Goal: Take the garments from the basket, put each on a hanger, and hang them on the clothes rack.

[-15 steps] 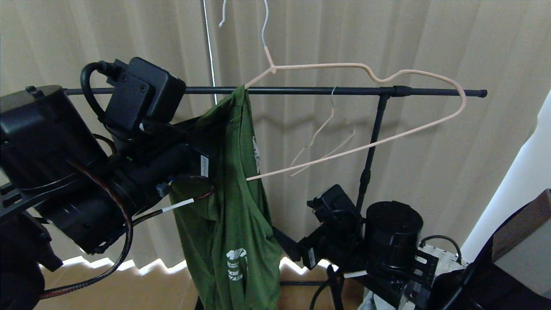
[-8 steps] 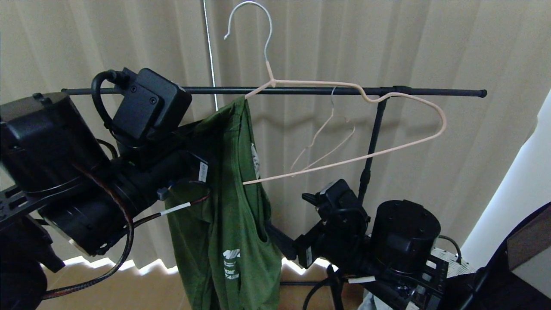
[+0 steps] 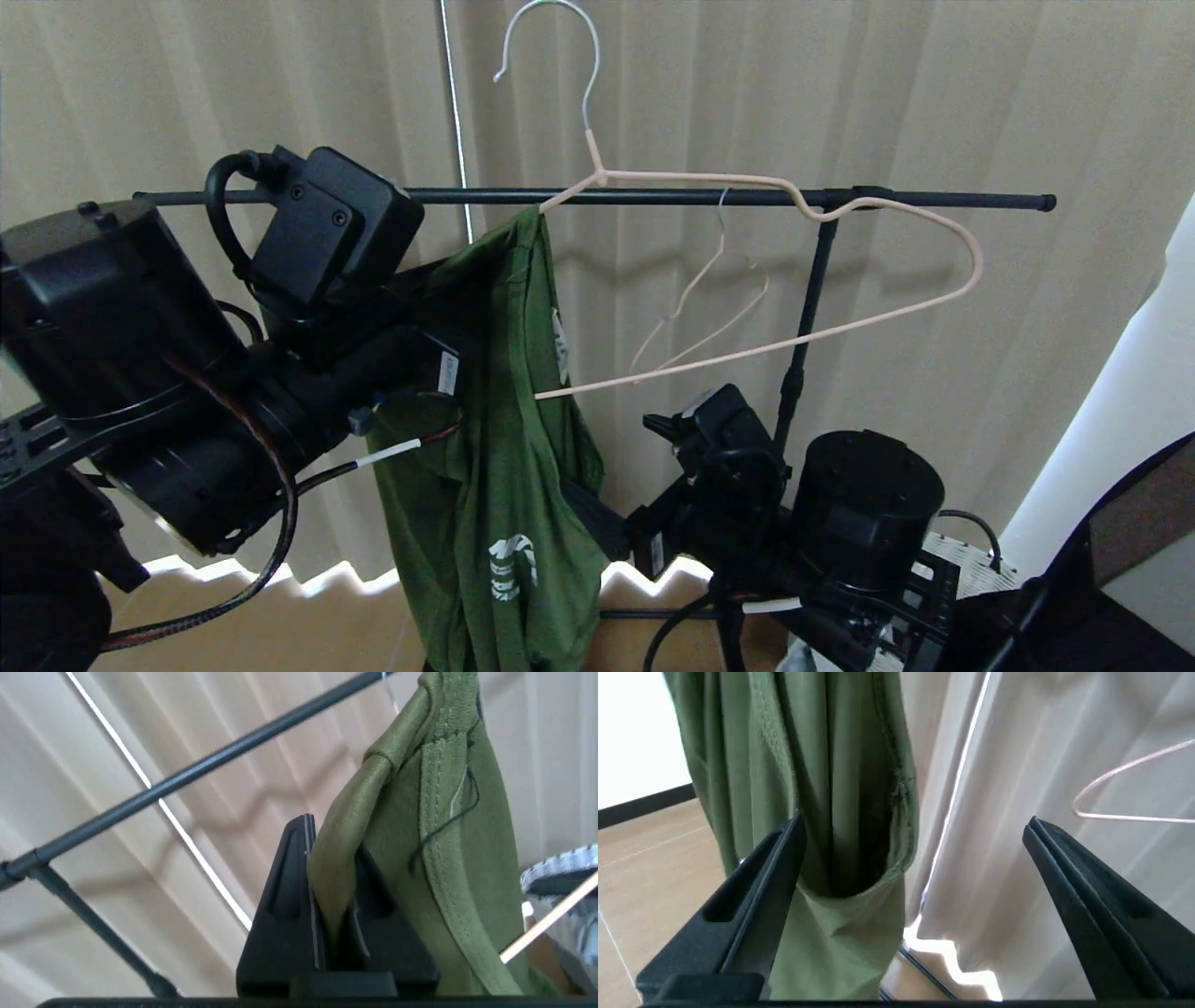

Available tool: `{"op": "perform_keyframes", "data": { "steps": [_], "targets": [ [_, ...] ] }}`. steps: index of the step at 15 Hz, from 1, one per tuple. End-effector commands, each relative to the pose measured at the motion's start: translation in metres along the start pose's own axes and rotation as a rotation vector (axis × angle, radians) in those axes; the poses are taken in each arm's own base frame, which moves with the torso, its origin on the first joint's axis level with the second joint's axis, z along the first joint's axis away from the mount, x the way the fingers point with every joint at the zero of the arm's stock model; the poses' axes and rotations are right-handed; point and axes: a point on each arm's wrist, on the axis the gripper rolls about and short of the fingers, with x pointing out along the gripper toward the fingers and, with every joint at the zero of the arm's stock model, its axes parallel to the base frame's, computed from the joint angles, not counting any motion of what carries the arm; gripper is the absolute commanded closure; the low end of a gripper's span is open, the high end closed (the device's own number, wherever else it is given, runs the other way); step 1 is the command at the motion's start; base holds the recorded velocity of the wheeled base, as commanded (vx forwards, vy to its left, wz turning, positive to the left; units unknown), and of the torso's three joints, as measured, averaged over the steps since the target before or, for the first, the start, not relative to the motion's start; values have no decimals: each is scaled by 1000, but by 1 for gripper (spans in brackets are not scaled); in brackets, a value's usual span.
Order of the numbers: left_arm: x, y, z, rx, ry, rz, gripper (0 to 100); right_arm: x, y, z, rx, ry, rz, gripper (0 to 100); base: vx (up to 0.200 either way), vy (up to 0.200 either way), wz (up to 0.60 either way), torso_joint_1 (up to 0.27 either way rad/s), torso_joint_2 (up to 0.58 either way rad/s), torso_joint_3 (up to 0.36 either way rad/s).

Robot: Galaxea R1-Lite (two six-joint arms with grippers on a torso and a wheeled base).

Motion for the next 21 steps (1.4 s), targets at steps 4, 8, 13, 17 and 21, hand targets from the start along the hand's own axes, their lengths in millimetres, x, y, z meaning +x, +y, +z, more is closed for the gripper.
{"op": "perform_keyframes", "data": {
  "steps": [4, 8, 13, 17, 21],
  "targets": [
    [0, 3, 2, -6, -23, 20, 100, 3, -19, -22, -4, 75, -62, 0, 0, 0, 0, 0, 0, 0],
    [1, 4, 2, -1, -22, 26, 100, -22, -24, -17, -4, 91, -76, 100, 0, 0, 0, 0, 0, 0],
    [2, 20, -11, 65, 29, 85, 100, -39, -51, -8, 7, 73, -169, 100, 0, 0, 0, 0, 0, 0],
    [-9, 25, -25, 84, 82, 102, 100, -46, -76, 1, 14, 39, -256, 100, 0, 0, 0, 0, 0, 0],
    [-16, 31, -40, 139, 145, 118, 100, -54, -91, 10, 13, 7, -310, 100, 0, 0, 0, 0, 0, 0]
  ]
}}
